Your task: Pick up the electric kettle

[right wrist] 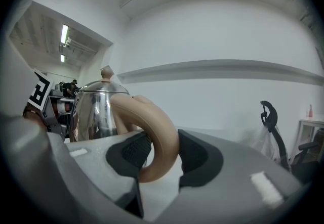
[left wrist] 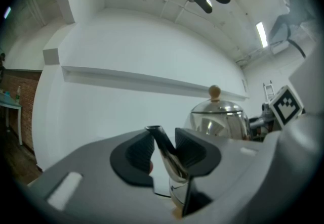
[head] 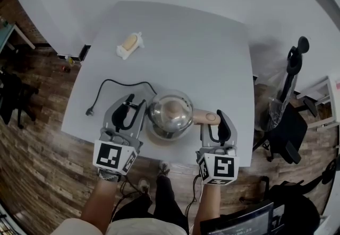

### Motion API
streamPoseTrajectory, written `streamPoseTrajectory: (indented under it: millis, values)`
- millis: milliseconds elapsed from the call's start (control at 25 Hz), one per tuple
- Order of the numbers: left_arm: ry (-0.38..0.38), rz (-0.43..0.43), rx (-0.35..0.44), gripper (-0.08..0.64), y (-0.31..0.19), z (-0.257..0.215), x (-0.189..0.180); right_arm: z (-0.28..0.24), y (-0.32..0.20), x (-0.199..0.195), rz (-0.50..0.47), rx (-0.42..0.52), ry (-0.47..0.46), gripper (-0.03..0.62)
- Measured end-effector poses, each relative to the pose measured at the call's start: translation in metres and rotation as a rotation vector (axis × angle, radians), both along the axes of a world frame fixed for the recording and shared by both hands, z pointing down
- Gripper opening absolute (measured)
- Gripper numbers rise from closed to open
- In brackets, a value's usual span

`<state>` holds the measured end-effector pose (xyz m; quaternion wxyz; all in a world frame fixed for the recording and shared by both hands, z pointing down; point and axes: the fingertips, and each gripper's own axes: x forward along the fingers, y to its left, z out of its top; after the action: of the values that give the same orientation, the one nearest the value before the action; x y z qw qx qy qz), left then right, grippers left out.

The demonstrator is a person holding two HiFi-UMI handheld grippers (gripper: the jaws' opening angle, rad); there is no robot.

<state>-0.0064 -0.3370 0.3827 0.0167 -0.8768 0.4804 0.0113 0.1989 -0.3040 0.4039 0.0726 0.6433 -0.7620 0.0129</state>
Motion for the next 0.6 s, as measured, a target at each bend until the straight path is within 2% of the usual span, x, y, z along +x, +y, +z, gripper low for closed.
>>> streamPoseTrajectory:
  millis: [600]
  values:
    - [0.024,0.012,-0.013,0.132,-0.014,-0.028,0.015,-0.027,-0.012,0.015,0.001,-0.008,-0.015,0.163]
